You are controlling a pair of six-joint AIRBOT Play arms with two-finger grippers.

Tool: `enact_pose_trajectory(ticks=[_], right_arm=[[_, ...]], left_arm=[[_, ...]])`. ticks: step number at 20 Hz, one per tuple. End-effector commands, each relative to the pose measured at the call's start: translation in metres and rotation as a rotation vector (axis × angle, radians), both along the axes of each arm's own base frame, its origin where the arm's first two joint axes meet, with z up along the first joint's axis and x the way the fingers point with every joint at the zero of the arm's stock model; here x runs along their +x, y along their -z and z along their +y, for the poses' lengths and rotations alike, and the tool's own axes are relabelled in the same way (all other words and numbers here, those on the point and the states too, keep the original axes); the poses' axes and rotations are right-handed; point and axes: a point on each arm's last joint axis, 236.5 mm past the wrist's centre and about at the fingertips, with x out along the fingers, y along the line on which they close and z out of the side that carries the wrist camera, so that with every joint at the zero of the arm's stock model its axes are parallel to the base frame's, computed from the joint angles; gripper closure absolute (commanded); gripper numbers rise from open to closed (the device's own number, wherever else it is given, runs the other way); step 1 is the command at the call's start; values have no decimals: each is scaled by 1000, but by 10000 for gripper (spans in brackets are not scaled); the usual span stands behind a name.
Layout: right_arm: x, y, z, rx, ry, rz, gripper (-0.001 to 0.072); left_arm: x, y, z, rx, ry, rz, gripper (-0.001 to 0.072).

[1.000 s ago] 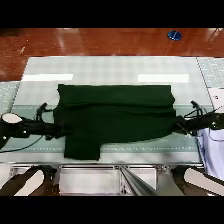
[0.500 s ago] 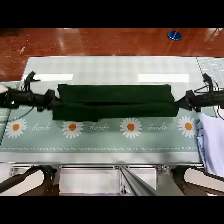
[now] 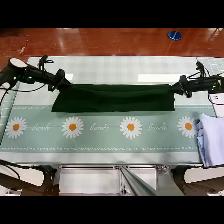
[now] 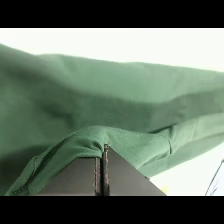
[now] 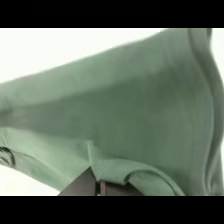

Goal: Fold the shirts.

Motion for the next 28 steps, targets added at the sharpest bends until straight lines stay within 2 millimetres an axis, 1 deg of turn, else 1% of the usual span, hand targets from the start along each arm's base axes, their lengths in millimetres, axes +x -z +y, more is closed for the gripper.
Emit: enact_pose_trajectory(ticks=[1, 2, 3, 4, 5, 6, 7, 8, 9, 10, 11, 12, 13, 14, 15, 16, 17, 18, 19, 21, 22, 24, 25, 26, 27, 28], right_arm=[[21, 13, -7, 3, 35, 5, 689], [26, 17, -10, 0, 51, 6, 678], [31, 19, -13, -8, 68, 0, 616], [35, 20, -15, -15, 84, -9, 486], [37, 18, -16, -15, 90, -17, 296], [38, 13, -20, -17, 82, -27, 296], [38, 4, -28, -14, 77, -36, 296], [37, -5, -39, -9, 82, -45, 296], [36, -14, -58, -20, 117, -64, 296], [32, -22, -78, -53, 144, -80, 296], [23, -27, -101, -114, 167, -83, 296], [12, -26, -121, -178, 185, -59, 297], [-2, -20, -138, -237, 204, -10, 297], [-13, -12, -144, -263, 219, 34, 296], [-18, -3, -140, -251, 225, 59, 296], [-20, 8, -129, -215, 232, 75, 296], [-22, 20, -118, -183, 240, 88, 296], [-22, 32, -103, -140, 238, 102, 296], [-22, 42, -88, -100, 216, 108, 296], [-19, 58, -57, -46, 154, 131, 296], [-18, 64, -42, -30, 125, 141, 296], [-13, 71, -10, 1, 67, 139, 296], [-11, 73, 4, 6, 43, 139, 297], [-9, 75, 15, 3, 28, 137, 303], [-8, 74, 23, -5, 10, 129, 368], [-6, 67, 29, -3, -30, 101, 680]], left_arm=[[25, 11, 2, 0, -16, -3, 692], [27, 15, 3, 1, -18, -3, 691], [29, 18, 3, 3, -23, -2, 686], [30, 19, 4, 4, -28, -4, 560], [30, 17, 4, 2, -22, -4, 314], [30, 11, 8, 3, -12, -9, 198], [31, 3, 17, 10, -2, -16, 198], [30, -7, 33, 33, 13, -18, 198], [28, -18, 53, 66, 5, -9, 198], [28, -34, 73, 88, -33, -19, 198], [31, -62, 88, 104, -57, -93, 198], [33, -94, 100, 139, -80, -186, 198], [37, -125, 107, 173, -108, -283, 198], [40, -158, 110, 219, -136, -396, 198], [40, -188, 107, 254, -162, -498, 198], [36, -208, 98, 276, -174, -574, 198], [28, -218, 86, 289, -178, -620, 198], [18, -220, 69, 297, -162, -642, 198], [7, -214, 51, 294, -133, -645, 198], [-14, -193, 9, 256, -40, -608, 198], [-22, -185, -12, 229, 2, -591, 199], [-31, -176, -50, 206, 93, -586, 199], [-32, -174, -64, 198, 119, -593, 199], [-32, -171, -77, 194, 139, -602, 199], [-30, -168, -87, 188, 149, -608, 199], [-30, -165, -94, 182, 159, -606, 200]])
